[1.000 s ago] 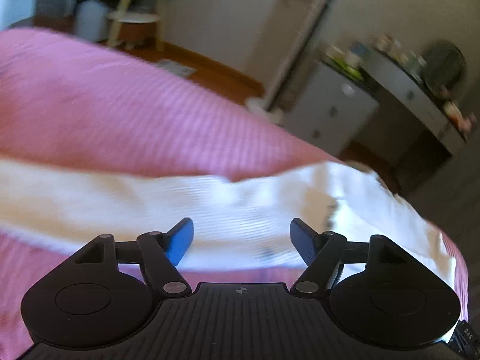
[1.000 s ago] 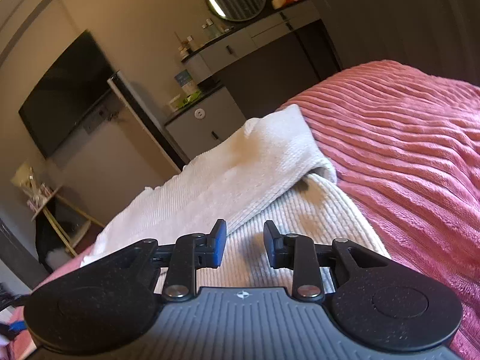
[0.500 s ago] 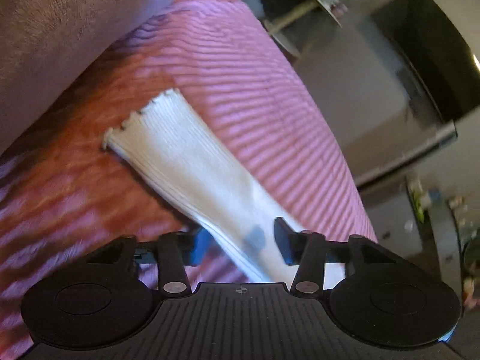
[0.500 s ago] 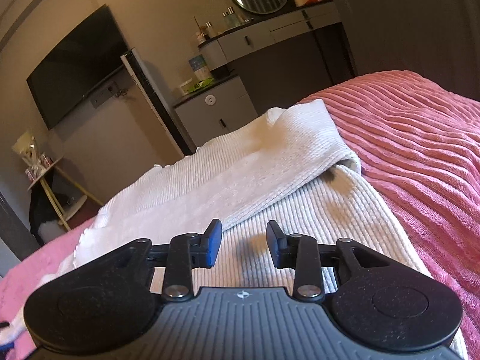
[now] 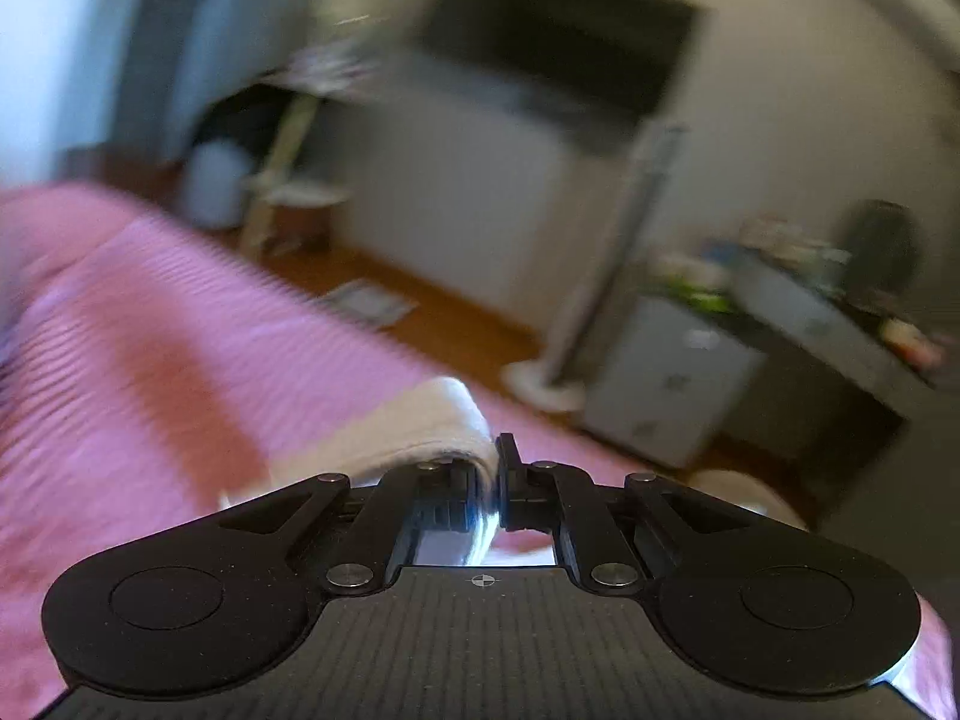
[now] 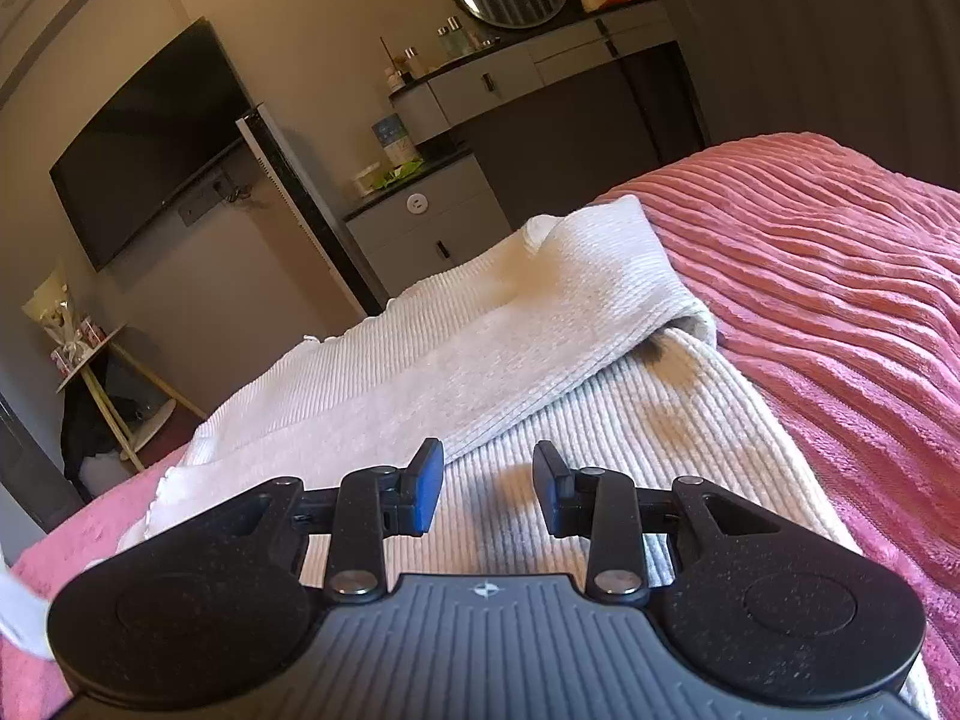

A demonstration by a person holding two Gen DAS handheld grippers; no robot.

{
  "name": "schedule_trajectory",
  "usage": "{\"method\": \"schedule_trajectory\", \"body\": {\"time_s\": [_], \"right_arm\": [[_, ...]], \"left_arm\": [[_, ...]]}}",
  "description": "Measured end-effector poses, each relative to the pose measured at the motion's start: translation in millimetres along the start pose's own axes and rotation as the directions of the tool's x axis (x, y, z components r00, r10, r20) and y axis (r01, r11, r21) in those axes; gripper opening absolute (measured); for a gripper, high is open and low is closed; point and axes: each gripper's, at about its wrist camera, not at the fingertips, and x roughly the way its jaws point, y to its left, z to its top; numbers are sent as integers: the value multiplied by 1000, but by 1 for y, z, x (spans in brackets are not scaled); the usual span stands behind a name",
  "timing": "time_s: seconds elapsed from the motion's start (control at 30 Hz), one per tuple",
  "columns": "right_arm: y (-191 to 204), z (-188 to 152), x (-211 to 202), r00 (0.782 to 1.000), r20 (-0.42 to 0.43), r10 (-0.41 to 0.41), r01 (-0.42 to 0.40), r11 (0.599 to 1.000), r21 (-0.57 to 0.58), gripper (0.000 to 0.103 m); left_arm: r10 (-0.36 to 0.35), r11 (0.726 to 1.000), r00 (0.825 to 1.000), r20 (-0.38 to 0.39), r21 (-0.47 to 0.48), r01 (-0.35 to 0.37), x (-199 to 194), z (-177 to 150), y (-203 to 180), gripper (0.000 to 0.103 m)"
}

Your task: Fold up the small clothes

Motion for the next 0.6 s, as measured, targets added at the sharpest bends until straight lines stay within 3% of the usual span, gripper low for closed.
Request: {"method": "schedule_trajectory", "body": {"time_s": [0.13,0.27,0.47,0.6], "right_arm": [[-5,3,-5,1000,13,3,-3,1000,23,32],[-11,4,-9,1000,24,10,-11,999,49,32],[-16,3,-6,1000,13,23,-24,997,78,32],[-17,5,-5,1000,12,29,-30,996,86,32]], "left_arm": [[-186,975,982,-24,122,187,12,-8,-87,8],[-264,935,958,-114,215,283,37,-50,-154,8],[-282,879,920,-274,310,362,65,-124,-213,8],[-241,851,912,-331,381,363,73,-157,-227,17]]}}
